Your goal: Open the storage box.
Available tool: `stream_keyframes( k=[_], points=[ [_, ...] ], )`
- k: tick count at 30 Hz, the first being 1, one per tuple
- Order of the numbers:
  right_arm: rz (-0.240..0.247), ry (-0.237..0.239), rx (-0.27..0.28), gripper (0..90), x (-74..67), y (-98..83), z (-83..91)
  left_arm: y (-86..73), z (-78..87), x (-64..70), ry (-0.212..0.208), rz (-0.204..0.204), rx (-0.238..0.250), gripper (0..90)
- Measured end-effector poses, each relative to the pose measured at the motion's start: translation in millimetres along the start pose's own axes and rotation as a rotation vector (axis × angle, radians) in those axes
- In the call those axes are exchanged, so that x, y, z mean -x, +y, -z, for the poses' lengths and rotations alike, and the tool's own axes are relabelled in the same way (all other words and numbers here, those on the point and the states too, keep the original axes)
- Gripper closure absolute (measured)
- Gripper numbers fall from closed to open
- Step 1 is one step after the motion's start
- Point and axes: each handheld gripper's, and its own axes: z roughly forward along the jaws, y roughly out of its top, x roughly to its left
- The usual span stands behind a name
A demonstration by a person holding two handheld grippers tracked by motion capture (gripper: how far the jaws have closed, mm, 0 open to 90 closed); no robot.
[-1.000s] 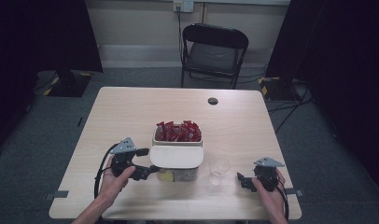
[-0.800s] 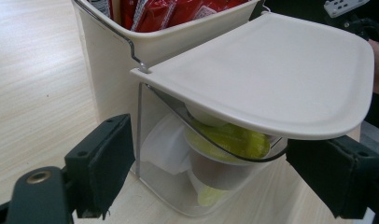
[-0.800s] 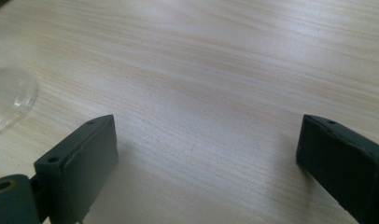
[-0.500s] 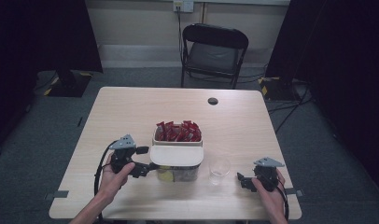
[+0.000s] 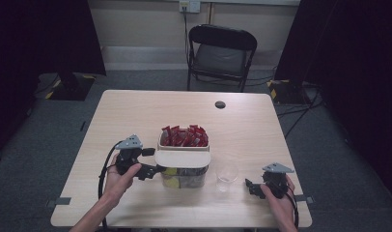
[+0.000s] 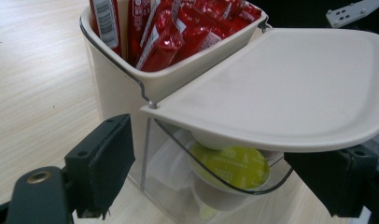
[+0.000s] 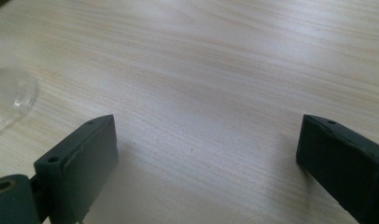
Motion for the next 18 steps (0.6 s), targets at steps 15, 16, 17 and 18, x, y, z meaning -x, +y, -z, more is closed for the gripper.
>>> stream_keyframes(
  k=[15,16,17,18],
  points=[
    [0.000,-0.001,0.000,5.0,0.0,0.0,0.0,12.2,3.1,-2.8,0.004,-0.015,0.011,16.0],
    [0.000,-0.001,0.000,5.0,0.0,0.0,0.0,12.2,3.1,-2.8,0.004,-0.015,0.011,16.0],
    [0.000,0.000,0.000,5.0,0.0,0.0,0.0,14.3,3.4,-3.0,0.006,-0.013,0.013,16.0],
    [0.000,-0.001,0.001,5.0,0.0,0.0,0.0,14.3,3.4,-3.0,0.006,-0.013,0.013,15.9]
  ],
)
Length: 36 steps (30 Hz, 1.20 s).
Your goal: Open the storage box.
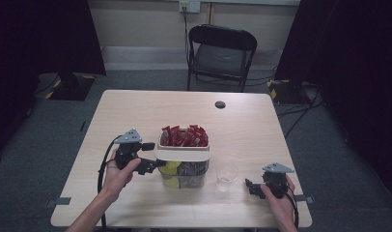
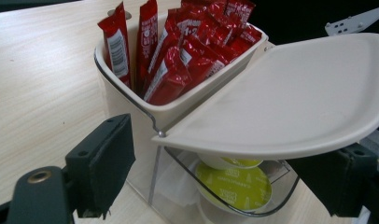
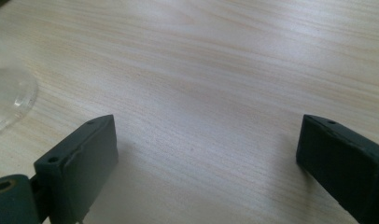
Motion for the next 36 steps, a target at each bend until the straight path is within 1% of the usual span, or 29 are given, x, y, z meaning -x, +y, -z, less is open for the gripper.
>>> stream_keyframes(
  k=[3,4,7,12,17,25,28,30,33,36],
  points=[
    [0.000,0.001,-0.001,5.0,0.1,0.0,0.1,2.5,0.5,-1.8,-0.003,-0.004,-0.004,15.7],
    [0.000,0.000,0.000,5.0,0.0,0.0,0.0,4.6,1.5,-1.8,0.002,-0.009,-0.011,15.6],
    [0.000,0.000,0.000,5.0,0.0,0.0,0.0,6.8,2.3,-2.2,0.003,-0.013,-0.005,15.5],
    [0.000,0.000,0.000,5.0,0.0,0.0,0.0,10.0,1.0,-3.6,-0.007,-0.007,0.000,15.4],
    [0.000,0.001,-0.001,5.0,0.0,0.0,0.0,12.8,0.7,-5.8,-0.007,0.002,0.007,15.4],
    [0.000,0.001,0.000,5.0,0.0,0.0,0.0,20.4,0.5,-10.0,-0.004,0.011,0.005,15.4],
    [0.000,0.000,0.000,4.9,0.0,0.0,0.0,21.8,0.4,-10.4,-0.010,0.020,0.020,15.5],
    [0.000,0.001,-0.001,4.9,0.0,0.0,0.0,22.8,0.9,-9.8,-0.005,0.020,0.023,15.5],
    [0.000,0.001,-0.001,4.9,0.0,0.0,0.0,24.1,1.2,-11.4,-0.009,0.025,0.030,15.5],
    [0.000,0.001,0.000,5.0,0.0,0.0,0.0,27.1,2.1,-14.4,0.001,0.027,0.035,15.5]
  ],
)
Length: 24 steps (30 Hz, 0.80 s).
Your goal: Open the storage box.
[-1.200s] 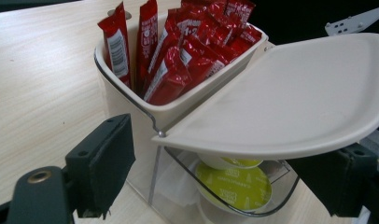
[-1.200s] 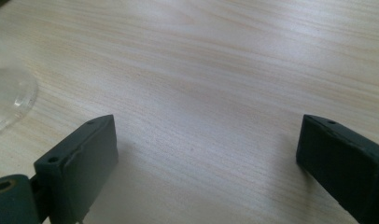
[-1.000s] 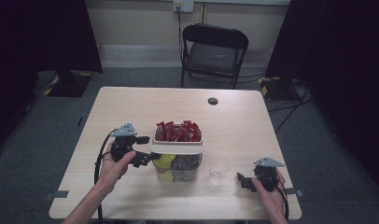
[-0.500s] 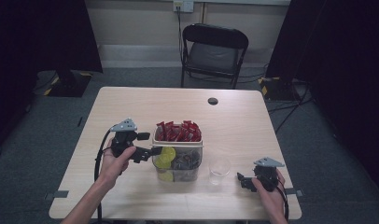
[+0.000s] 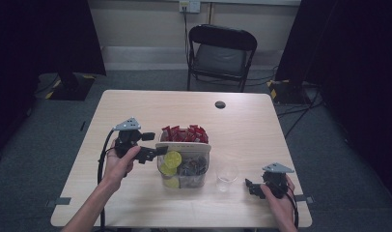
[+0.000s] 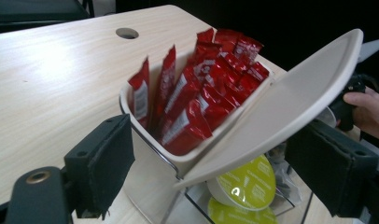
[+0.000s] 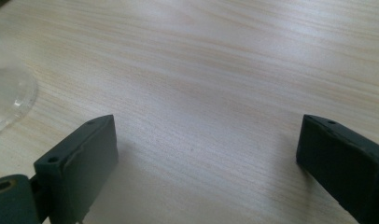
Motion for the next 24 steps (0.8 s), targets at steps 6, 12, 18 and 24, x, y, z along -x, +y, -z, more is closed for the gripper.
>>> stream_keyframes(
  k=[6,12,18,24],
  points=[
    [0.001,0.000,0.001,4.9,0.1,0.0,-0.1,3.0,0.0,-3.1,0.006,0.009,0.011,15.6],
    [0.001,0.000,0.001,4.9,0.1,0.0,-0.1,4.8,-2.1,-7.0,0.015,0.026,0.023,15.7],
    [0.001,0.000,0.001,4.9,0.1,0.0,-0.1,6.7,-2.1,-9.4,0.029,0.036,0.036,15.8],
    [0.001,-0.001,0.001,5.0,0.1,0.0,-0.1,6.6,-4.3,-12.9,0.060,0.053,0.051,16.1]
  ],
)
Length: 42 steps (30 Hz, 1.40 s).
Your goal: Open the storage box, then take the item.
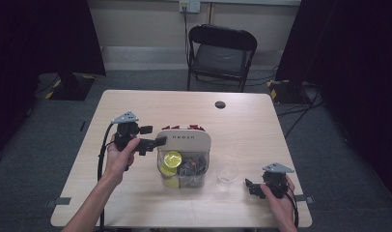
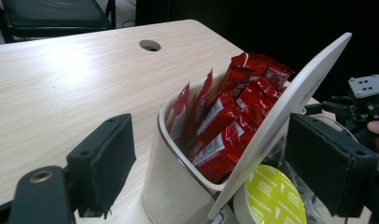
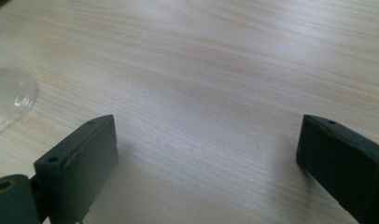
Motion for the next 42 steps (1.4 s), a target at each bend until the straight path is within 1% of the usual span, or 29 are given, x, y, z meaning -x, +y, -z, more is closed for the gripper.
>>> stream_keyframes(
  k=[2,8,11,14,16,17,19,21,22,23,24,25,30,31,35,38,39,40,42],
  points=[
    [0.000,0.000,0.000,5.0,0.0,0.0,0.0,0.0,-0.8,0.7,0.013,-0.006,-0.010,16.2],
    [0.001,0.000,-0.001,5.0,-0.1,-0.6,0.8,-0.5,-3.2,-0.6,0.013,-0.002,-0.016,15.0],
    [0.002,0.009,0.000,5.3,0.3,-1.0,1.3,-0.5,-2.8,0.7,0.021,-0.010,-0.015,15.3],
    [0.000,0.024,0.011,18.7,2.6,0.3,4.7,0.0,-2.4,0.5,0.018,-0.007,-0.009,15.5],
    [-0.010,0.037,0.026,13.3,3.7,1.8,7.5,0.0,-2.5,-0.9,0.011,-0.006,-0.014,15.5],
    [-0.006,0.032,0.033,16.0,3.6,2.8,9.0,0.0,-2.5,-0.9,0.011,-0.006,-0.014,15.5],
    [-0.010,0.047,0.044,14.5,3.3,5.3,11.7,-0.7,-2.6,-1.7,0.006,-0.004,-0.013,15.4],
    [-0.019,0.050,0.052,15.1,2.4,6.7,13.7,-0.9,-1.9,-2.3,0.009,-0.009,-0.019,15.4],
    [-0.019,0.061,0.072,15.7,-0.1,11.2,18.6,-0.8,-2.0,-2.5,0.008,-0.011,-0.019,15.4],
    [-0.022,0.059,0.082,15.8,-1.3,13.1,20.9,-0.8,-2.2,-2.4,0.005,-0.007,-0.018,15.4],
    [-0.022,0.059,0.082,15.8,-1.3,13.1,20.9,-0.8,-2.2,-2.4,0.005,-0.007,-0.018,15.4],
    [-0.019,0.070,0.114,15.8,-5.0,19.6,27.6,-0.7,-2.7,-2.8,0.004,-0.003,-0.016,15.1],
    [0.008,0.099,0.153,17.6,-12.8,31.3,39.6,0.4,-3.4,-4.3,-0.008,-0.002,-0.018,14.7],
    [0.007,0.111,0.164,18.5,-14.2,33.2,41.9,0.6,-3.6,-4.3,-0.010,-0.003,-0.017,14.5],
    [0.030,0.138,0.200,20.5,-20.1,41.2,51.7,1.0,-4.6,-4.2,-0.014,-0.005,-0.018,14.5],
    [0.050,0.162,0.229,21.0,-27.4,47.2,58.7,1.0,-5.1,-4.5,-0.018,-0.006,-0.021,14.4],
    [0.053,0.173,0.237,21.5,-30.1,49.4,60.7,1.1,-5.3,-4.7,-0.018,-0.005,-0.022,14.1],
    [0.060,0.196,0.249,22.5,-33.6,52.5,62.8,1.2,-5.3,-4.8,-0.018,-0.005,-0.023,13.8],
    [0.080,0.214,0.261,22.7,-39.6,57.4,64.6,1.1,-5.3,-4.6,-0.018,-0.005,-0.023,13.8]
  ],
)
